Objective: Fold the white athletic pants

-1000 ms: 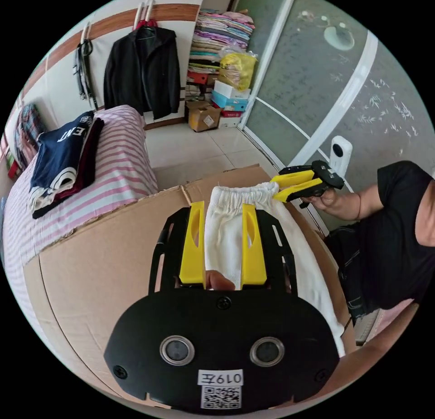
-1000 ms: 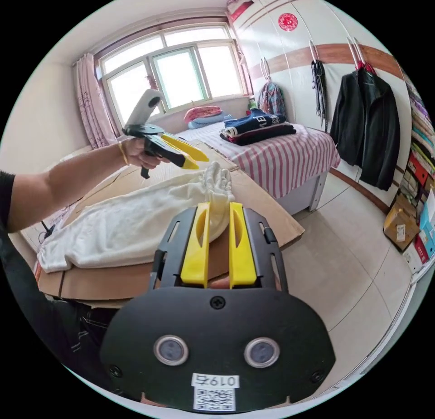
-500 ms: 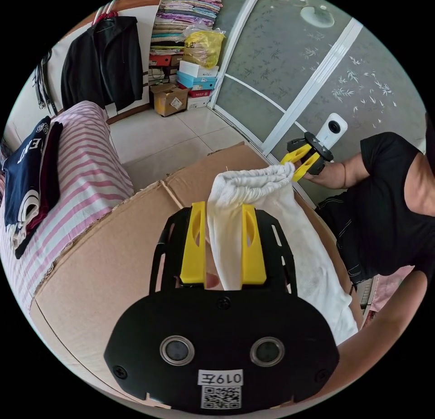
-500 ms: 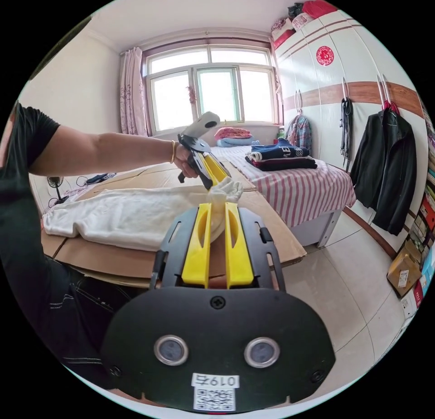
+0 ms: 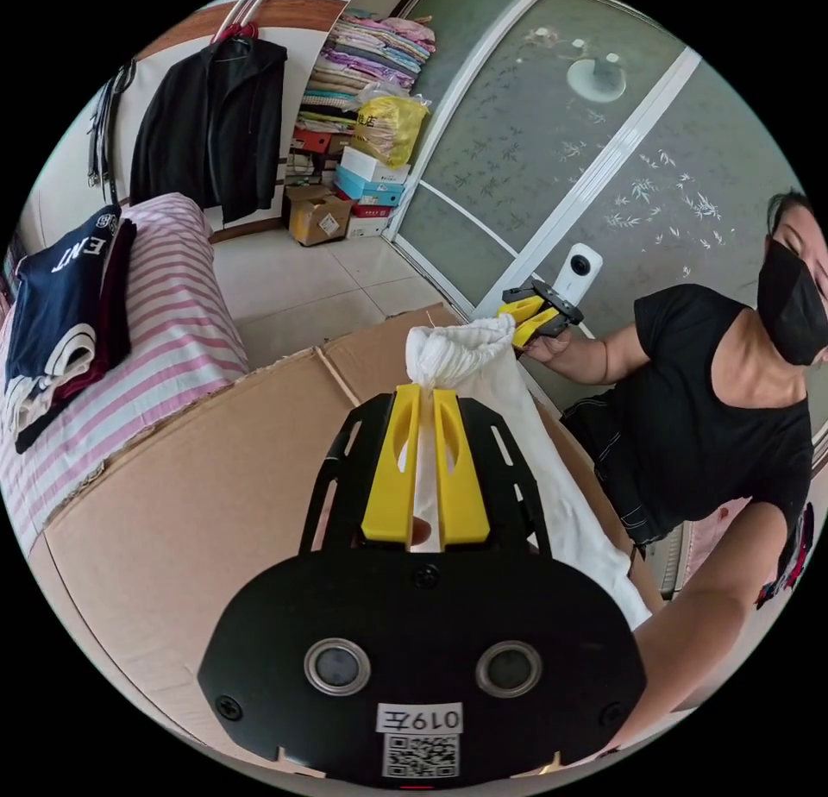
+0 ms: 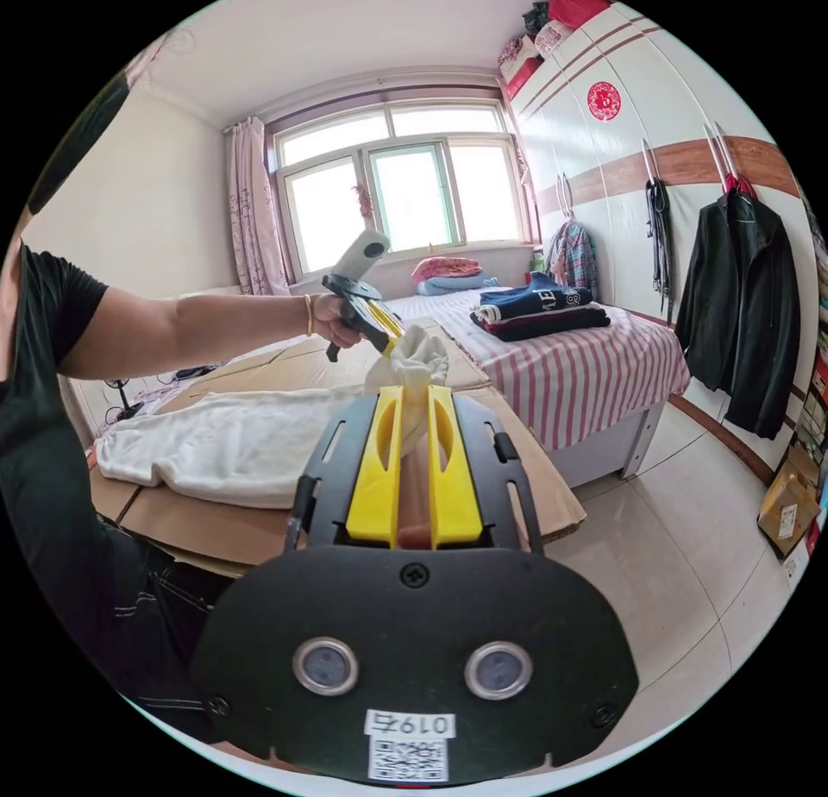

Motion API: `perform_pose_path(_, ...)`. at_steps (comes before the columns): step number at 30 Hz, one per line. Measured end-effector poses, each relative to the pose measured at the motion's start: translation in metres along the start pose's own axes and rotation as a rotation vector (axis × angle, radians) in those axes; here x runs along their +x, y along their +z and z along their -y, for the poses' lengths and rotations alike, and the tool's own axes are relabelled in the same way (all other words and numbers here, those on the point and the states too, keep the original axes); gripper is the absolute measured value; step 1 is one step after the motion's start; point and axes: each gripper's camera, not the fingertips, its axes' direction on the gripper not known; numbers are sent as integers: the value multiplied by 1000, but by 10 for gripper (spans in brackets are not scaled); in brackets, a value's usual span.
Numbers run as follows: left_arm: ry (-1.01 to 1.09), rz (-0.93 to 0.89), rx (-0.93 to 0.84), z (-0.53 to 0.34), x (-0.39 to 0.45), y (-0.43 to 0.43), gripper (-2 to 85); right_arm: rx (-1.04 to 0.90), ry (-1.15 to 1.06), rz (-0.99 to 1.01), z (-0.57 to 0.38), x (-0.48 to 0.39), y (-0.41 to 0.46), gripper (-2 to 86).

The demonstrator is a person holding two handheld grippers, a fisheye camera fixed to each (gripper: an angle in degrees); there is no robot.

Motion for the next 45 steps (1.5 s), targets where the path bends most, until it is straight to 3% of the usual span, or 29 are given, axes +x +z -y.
perform_pose_path(7,-49,198,-134,18,9,-8,9,-102,87,-66,13,18,46,52)
perform_pose_path(13,-211,255,-224,13,16,18,32,-206,195,-98,3,38,77,53)
perform_pose_path(21,-530,354,-23,-50,59,-32,128,-258,306,-95,-13,60,92,57)
perform_pose_path(24,-560,308,218,-92,115,-76,124,-260,351,-83,-18,68,95,61)
perform_pose_path(26,-468,318,394,-125,196,-101,121,-242,393,-64,-23,77,93,66)
perform_pose_path(29,-376,466,469,-161,317,-101,117,-198,406,-81,-27,83,80,68)
perform_pose_path(33,-367,763,452,-192,456,-55,102,-157,341,25,-30,76,66,51)
perform_pose_path(36,-457,1064,374,-202,536,6,84,-249,256,52,-34,57,74,59)
perform_pose_path(39,-529,1076,316,-196,575,49,76,-314,275,-31,-44,52,80,74)
perform_pose_path(45,-487,1115,84,-158,597,94,74,-269,362,27,-49,72,83,72)
